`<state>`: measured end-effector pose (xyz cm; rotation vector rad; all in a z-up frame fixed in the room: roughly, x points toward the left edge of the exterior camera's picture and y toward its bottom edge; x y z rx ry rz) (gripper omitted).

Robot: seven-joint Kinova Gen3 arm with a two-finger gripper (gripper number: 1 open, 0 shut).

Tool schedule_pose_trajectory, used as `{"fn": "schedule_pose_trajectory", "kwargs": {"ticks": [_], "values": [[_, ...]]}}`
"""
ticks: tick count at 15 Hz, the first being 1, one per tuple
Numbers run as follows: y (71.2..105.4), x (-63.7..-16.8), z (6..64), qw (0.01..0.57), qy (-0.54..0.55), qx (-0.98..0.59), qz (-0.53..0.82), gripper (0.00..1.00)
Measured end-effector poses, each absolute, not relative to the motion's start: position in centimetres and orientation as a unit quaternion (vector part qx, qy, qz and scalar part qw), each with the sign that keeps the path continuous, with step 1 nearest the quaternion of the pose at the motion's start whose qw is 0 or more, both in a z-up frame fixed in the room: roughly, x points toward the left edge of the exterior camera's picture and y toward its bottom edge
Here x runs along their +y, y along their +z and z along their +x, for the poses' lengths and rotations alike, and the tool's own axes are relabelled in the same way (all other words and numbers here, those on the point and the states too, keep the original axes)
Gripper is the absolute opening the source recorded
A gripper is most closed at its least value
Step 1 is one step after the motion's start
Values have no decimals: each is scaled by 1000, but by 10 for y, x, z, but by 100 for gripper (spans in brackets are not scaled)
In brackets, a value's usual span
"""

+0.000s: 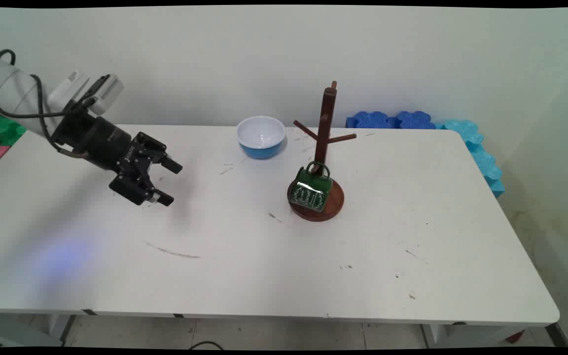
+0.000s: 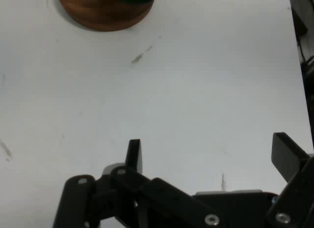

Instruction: Pick up the green mug from the rack

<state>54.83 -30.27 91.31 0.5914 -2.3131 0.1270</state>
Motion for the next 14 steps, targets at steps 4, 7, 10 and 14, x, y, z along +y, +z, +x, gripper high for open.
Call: {"fn": "schedule_pose_trajectory", "kwargs": {"ticks": [4,7,10,14], "values": [[907,-314,543,380,47,-889,251,100],[900,-321,536,389,45,-882,264,100],[890,-331,526,401,41,-872,277,100],[875,-344,509,417,36,-859,295,100]]}}
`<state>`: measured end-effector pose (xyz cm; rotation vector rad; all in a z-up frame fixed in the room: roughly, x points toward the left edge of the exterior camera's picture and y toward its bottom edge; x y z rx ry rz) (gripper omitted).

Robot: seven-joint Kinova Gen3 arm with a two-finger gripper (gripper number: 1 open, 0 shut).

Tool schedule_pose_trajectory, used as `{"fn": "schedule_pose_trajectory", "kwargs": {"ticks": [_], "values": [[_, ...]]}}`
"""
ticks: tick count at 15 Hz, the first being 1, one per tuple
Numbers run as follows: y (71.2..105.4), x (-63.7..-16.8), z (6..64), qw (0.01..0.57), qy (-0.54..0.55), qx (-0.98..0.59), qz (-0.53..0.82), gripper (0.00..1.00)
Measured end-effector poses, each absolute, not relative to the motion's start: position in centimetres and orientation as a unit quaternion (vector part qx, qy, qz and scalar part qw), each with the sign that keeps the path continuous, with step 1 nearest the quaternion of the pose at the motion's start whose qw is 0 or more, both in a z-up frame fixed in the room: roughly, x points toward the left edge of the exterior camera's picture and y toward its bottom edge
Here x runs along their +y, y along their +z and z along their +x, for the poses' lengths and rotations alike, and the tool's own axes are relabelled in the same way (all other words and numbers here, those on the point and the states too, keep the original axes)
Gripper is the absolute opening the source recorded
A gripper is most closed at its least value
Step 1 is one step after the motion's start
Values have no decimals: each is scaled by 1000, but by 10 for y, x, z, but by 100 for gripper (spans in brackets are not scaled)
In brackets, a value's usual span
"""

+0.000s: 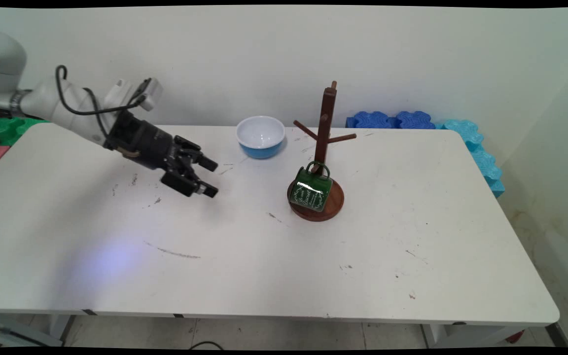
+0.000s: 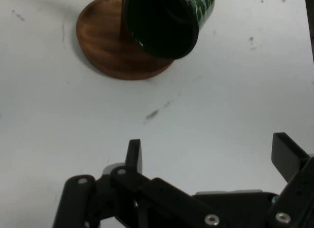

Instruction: Pick up the green mug from the rack

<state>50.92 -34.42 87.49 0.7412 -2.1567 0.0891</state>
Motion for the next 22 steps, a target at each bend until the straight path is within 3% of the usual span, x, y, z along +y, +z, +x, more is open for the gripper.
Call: {"fn": "schedule_pose_trajectory", "kwargs": {"ticks": [22], "values": [[802,-391,430,490,-3,-801,345,100]]}}
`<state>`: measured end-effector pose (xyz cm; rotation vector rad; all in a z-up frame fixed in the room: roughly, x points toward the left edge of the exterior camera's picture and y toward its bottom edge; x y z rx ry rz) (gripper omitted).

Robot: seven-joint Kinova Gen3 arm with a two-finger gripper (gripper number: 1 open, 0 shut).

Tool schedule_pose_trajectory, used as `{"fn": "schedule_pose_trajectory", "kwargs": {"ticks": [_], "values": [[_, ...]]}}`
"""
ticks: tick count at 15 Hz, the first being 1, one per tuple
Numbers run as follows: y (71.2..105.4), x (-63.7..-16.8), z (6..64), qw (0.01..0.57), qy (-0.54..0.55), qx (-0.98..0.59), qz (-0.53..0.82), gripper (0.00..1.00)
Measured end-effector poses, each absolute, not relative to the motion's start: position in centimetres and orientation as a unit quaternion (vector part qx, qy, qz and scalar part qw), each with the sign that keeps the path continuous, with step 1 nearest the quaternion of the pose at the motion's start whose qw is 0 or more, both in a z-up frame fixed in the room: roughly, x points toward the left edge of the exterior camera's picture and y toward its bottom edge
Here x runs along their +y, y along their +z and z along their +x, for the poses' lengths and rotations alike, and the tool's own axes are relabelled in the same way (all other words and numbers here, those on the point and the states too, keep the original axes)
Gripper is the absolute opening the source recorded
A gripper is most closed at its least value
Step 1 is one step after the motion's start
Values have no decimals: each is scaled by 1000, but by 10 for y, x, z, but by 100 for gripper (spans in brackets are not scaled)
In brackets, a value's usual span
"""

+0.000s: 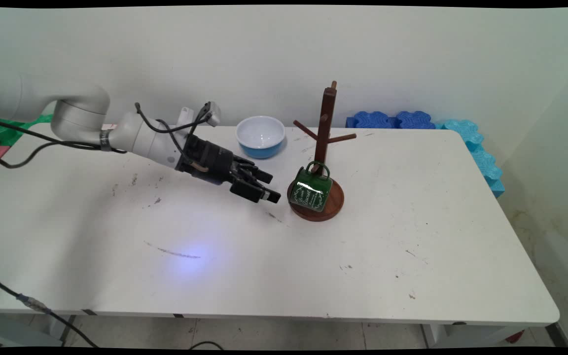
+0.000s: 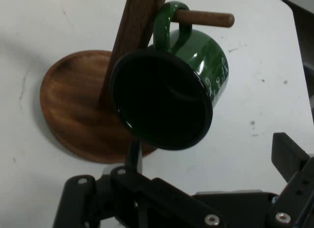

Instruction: Pick up the green mug from the rack

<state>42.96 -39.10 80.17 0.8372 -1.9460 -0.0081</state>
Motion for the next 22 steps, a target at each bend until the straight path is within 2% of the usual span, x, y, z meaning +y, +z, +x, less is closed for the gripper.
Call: {"fn": "schedule_pose_trajectory", "kwargs": {"ticks": [18,19,22], "values": [[777,-413,407,528,-38,-773,350,100],[777,-414,406,528,-39,-773,350,0],[775,-415,405,530,-43,-772,349,0]]}}
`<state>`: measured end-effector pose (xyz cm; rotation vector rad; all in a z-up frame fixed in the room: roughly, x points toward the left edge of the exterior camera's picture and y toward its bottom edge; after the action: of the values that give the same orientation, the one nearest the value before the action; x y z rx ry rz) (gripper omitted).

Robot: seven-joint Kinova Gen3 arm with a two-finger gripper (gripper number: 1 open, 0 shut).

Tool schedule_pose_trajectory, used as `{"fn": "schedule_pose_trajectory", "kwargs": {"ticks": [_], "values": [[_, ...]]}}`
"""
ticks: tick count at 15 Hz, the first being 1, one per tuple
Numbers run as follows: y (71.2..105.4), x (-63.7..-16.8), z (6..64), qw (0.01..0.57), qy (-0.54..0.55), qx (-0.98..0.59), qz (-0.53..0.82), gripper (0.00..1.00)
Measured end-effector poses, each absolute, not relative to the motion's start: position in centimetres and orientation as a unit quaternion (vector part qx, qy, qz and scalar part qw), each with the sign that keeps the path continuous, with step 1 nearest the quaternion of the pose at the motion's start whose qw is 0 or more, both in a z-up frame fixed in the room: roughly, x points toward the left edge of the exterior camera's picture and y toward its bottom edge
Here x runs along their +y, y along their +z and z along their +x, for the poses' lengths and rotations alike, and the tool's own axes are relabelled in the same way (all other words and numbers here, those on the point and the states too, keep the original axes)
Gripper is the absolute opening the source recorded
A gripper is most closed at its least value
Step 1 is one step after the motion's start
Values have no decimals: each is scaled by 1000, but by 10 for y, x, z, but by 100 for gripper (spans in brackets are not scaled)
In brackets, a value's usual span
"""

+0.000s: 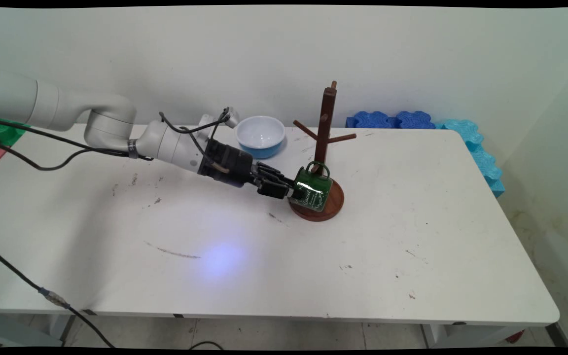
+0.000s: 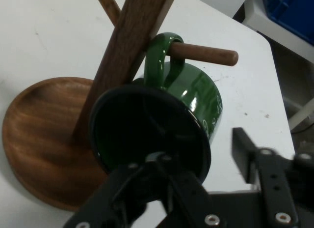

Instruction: Pick up the green mug from the rack, then place the picked object on the table

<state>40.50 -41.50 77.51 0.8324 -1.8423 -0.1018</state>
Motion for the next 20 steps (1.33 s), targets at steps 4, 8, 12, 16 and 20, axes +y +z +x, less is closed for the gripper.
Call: {"fn": "schedule_pose_trajectory", "kwargs": {"ticks": [4,8,12,16,20], "values": [[774,-415,403,532,-49,-771,346,0],[774,-413,400,532,-53,-771,344,0],[776,-411,398,535,-58,-771,340,0],[780,-407,396,538,-61,-772,334,0],[785,-404,396,540,-63,-773,327,0]]}}
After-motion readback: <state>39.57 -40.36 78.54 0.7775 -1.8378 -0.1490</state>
